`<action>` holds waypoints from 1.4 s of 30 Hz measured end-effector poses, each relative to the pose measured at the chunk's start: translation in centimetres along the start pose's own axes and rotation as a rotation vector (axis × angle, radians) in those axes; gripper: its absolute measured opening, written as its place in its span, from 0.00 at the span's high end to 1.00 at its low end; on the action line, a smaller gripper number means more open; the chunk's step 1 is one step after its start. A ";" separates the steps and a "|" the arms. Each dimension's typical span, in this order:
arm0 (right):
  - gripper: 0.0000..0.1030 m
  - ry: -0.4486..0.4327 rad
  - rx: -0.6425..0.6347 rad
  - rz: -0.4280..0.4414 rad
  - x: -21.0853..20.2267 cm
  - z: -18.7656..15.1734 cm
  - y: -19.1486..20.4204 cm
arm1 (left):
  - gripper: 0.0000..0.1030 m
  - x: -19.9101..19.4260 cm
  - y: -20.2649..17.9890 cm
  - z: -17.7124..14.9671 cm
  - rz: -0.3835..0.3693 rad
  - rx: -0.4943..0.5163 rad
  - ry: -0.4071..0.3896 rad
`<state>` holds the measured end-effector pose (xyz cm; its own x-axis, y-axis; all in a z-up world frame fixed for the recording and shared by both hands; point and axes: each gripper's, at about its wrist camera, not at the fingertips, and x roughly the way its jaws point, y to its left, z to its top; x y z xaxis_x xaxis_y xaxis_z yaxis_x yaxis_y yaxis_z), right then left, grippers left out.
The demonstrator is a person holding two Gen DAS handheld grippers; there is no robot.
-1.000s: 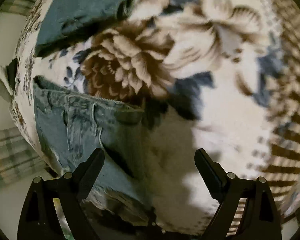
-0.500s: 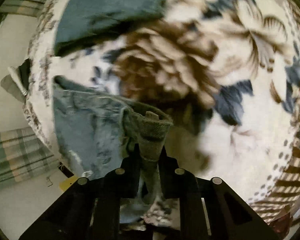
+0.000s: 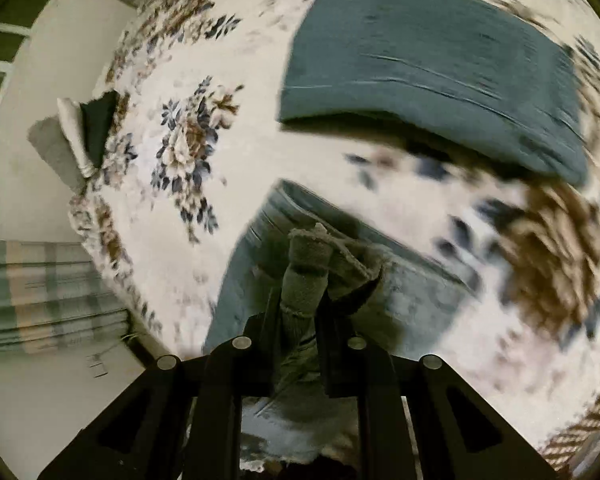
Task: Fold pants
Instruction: 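Grasp the shorts' leg hem with the right tool while the left tool grasps the other hem, then lift both hems and fold them over toward the waistband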
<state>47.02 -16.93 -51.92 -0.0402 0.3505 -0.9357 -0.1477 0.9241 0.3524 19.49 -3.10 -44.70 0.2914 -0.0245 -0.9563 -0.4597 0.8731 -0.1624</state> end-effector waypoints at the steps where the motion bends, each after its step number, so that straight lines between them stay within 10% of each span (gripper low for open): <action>1: 0.85 0.002 0.000 -0.017 1.2 0.6 0.8 | 0.93 0.9 1.1 0.7 0.003 -0.018 0.004; 13: 0.72 0.070 -0.048 -0.191 10.5 3.2 4.9 | 0.91 8.7 8.5 2.9 -0.138 -0.208 0.077; 19: 0.15 0.070 -0.074 -0.018 7.1 1.4 4.6 | 0.31 5.7 10.2 1.9 -0.174 -0.326 -0.004; 28: 0.08 0.067 -0.122 -0.031 1.1 -3.4 -3.4 | 0.30 1.6 8.6 -6.9 -0.220 -0.673 0.030; 35: 0.08 0.152 -0.144 0.024 3.4 -5.6 -10.5 | 0.30 6.7 2.5 -14.5 -0.364 -0.984 0.178; 42: 0.08 0.170 -0.134 0.145 7.0 -4.6 -13.6 | 0.31 11.3 2.1 -14.9 -0.533 -1.300 0.083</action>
<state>44.17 -27.78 -63.39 -0.2343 0.4370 -0.8684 -0.2571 0.8336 0.4889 9.35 -8.77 -59.43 0.6449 -0.2730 -0.7138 -0.7609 -0.3163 -0.5666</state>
